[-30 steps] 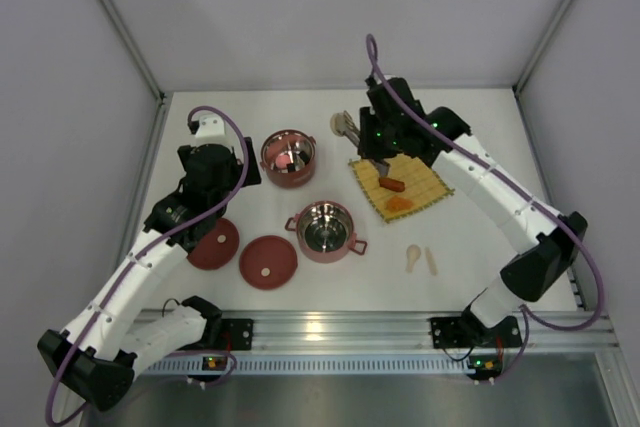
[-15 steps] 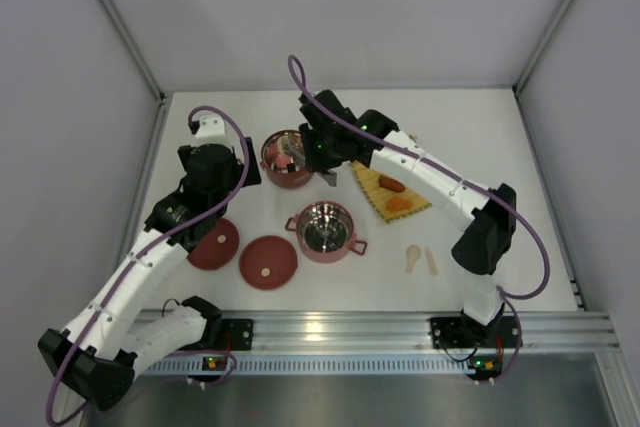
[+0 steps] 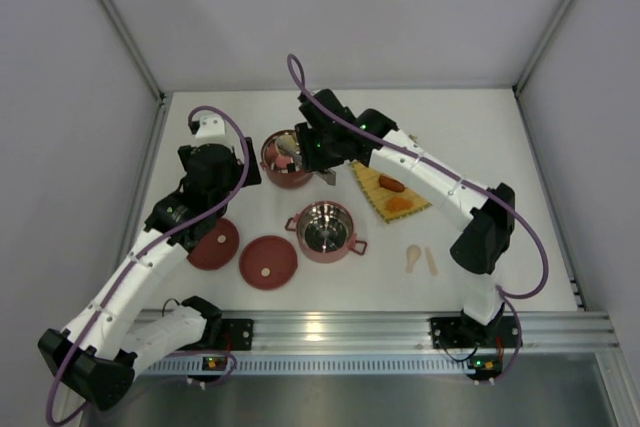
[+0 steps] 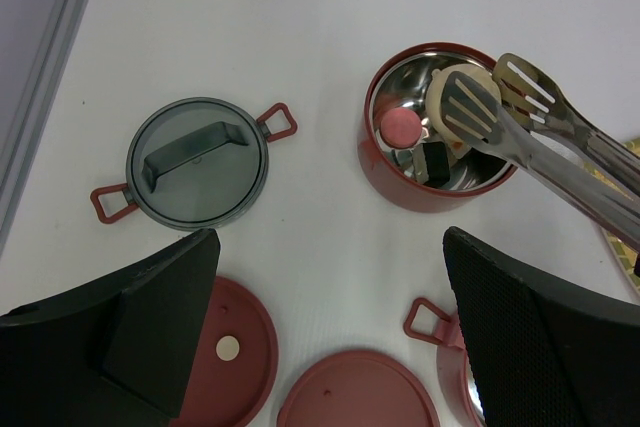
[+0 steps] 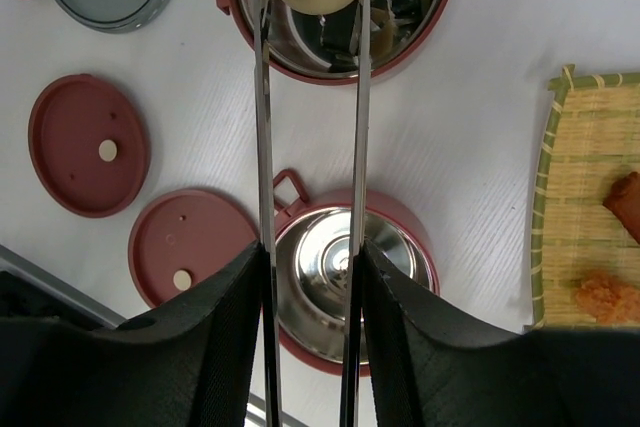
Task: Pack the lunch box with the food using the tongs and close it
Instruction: Place the fake food in the packing box.
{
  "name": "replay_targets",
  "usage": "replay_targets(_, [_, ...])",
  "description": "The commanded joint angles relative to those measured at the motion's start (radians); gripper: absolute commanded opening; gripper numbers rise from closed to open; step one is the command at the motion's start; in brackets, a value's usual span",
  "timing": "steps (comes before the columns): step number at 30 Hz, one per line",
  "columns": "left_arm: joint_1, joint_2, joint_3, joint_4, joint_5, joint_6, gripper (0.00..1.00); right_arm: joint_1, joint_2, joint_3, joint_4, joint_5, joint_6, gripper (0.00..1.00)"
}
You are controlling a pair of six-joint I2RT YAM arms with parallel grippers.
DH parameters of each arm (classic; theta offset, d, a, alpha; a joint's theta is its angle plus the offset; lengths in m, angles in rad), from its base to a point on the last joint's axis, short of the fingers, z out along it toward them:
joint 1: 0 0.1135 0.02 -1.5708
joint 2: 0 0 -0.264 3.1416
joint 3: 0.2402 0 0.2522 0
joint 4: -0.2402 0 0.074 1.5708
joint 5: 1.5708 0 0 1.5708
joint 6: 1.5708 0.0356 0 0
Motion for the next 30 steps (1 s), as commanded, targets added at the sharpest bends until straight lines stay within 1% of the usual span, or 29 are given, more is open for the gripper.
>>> replay_targets(1, [0.0,0.0,0.018,0.019,-0.009,0.005,0.99,0.009,-0.009,0.053,0.019,0.014,0.006,0.41])
replay_targets(10, [0.001,0.0,0.018,0.018,-0.009,0.005,0.99,0.009,-0.01,0.057,0.017,0.022,0.002,0.45])
replay_targets(16, [0.0,0.0,0.018,0.018,-0.012,0.005,0.99,0.009,-0.027,0.059,0.002,0.051,-0.004,0.45])
replay_targets(21, [0.0,0.0,0.018,0.018,-0.012,0.005,0.99,0.008,-0.075,0.046,-0.018,0.085,-0.009,0.45])
replay_targets(27, [0.001,0.003,0.016,0.019,-0.009,0.005,0.99,0.008,-0.185,-0.047,-0.038,0.131,-0.014,0.45])
replay_targets(30, [0.0,0.004,0.018,0.018,-0.006,0.005,0.99,0.008,-0.285,-0.17,-0.043,0.157,0.0,0.45])
